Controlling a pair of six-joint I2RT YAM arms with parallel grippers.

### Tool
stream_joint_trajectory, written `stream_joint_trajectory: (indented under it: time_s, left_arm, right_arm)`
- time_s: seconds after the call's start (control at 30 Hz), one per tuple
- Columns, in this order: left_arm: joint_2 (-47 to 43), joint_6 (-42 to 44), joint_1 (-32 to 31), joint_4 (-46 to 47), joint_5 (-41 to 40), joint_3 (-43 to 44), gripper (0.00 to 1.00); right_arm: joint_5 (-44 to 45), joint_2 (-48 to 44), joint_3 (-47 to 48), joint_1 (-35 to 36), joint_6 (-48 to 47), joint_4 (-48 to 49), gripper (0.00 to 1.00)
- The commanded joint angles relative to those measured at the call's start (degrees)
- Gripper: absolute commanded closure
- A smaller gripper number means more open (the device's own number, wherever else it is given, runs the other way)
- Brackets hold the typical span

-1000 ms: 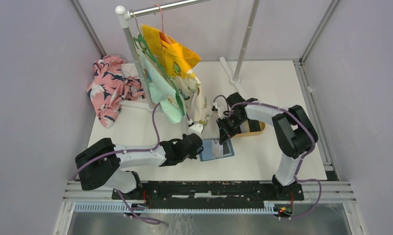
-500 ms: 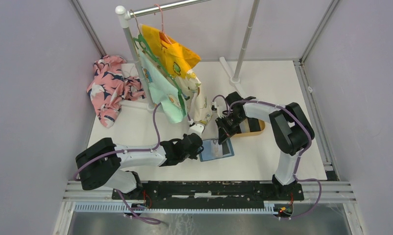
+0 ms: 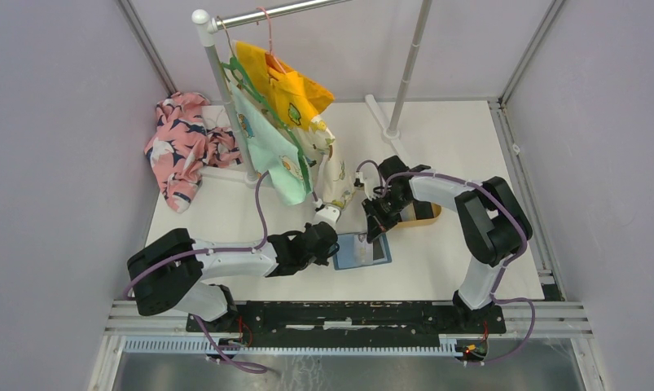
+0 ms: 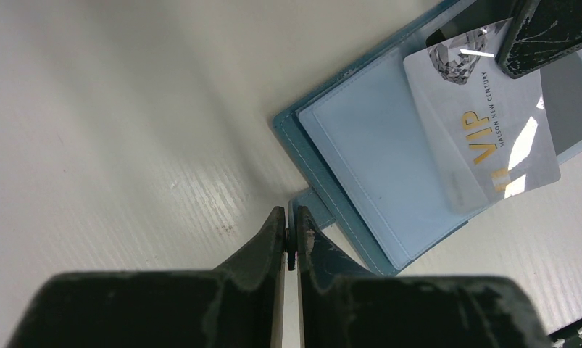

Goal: Put the credit cards into the card holder
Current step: Insert the credit card into the card holder.

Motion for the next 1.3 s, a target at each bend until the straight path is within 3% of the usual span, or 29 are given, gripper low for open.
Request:
stream_joint_trajectory:
  time_s: [0.0, 0.5, 1.27]
  left_arm:
    - [-0.44, 1.68, 0.30, 1.64, -2.57, 1.29, 0.89]
    - [-0.16, 2.03, 0.28, 1.60, -2.54, 1.61, 0.92]
    - [-0.02, 3.43, 0.33, 4.58, -0.44, 1.14, 0.92]
  right_arm:
    - [4.98, -0.68, -0.81, -0.55, -2.43, -1.19, 0.98]
    - [3.33, -1.15, 0.32, -1.62, -3.59, -2.52, 1.00]
    - [6.43, 7.78, 6.28, -0.71, -3.32, -7.49, 1.00]
